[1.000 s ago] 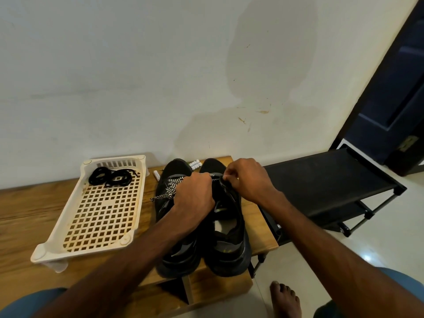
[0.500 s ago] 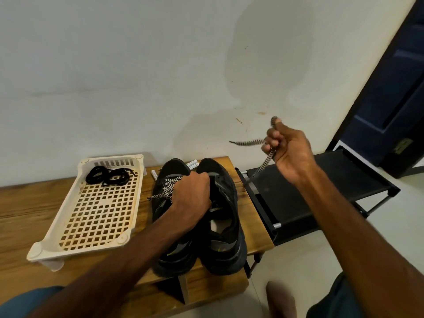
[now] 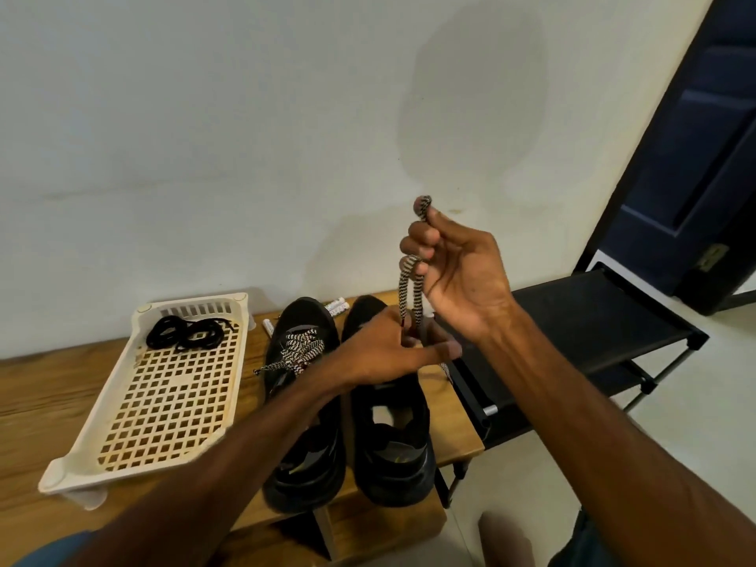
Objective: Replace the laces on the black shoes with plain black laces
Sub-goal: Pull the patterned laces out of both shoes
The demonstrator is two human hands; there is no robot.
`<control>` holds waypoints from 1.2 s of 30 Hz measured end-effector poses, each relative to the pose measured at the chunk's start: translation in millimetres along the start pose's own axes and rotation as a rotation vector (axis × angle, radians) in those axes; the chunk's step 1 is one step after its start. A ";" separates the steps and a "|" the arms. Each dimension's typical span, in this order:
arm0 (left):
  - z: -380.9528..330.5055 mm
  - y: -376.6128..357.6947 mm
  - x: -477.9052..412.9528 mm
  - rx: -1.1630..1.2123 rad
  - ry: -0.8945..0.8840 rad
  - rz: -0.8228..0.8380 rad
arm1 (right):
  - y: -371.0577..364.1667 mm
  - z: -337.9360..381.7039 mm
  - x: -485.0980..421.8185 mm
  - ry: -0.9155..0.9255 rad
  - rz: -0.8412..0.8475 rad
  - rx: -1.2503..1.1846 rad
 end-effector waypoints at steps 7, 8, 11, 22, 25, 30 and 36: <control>7.5 112.4 31.7 0.529 -0.021 -0.294 | 50.6 38.0 9.7 0.082 -0.328 1.057; 6.6 125.3 38.1 0.750 -0.082 -0.320 | 43.7 23.1 7.4 -0.003 -0.228 1.199; 2.7 135.0 42.3 1.189 -0.248 -0.290 | 24.0 -41.8 6.1 -0.240 0.113 1.712; 61.7 168.3 59.8 0.704 -0.059 -0.763 | 26.4 -20.8 -13.2 -0.267 0.025 1.077; 50.4 120.5 27.6 0.333 0.030 -0.359 | 19.4 -34.2 -23.2 -0.263 0.012 1.009; 40.2 81.4 -5.1 0.258 -0.051 -0.139 | 7.3 -40.4 -40.7 -0.136 -0.025 0.870; 59.2 92.1 -10.3 0.044 0.128 -0.139 | 22.2 -20.4 -62.3 0.059 -0.147 0.766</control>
Point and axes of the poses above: each hand's wrist, its own x-axis away from the middle knuckle, its own y-axis out of the back of the hand, z = x × y, the point moved 6 cm from there along -x, towards the middle knuckle, and after that the axes turned 5 degrees about z, right-handed, at the moved point
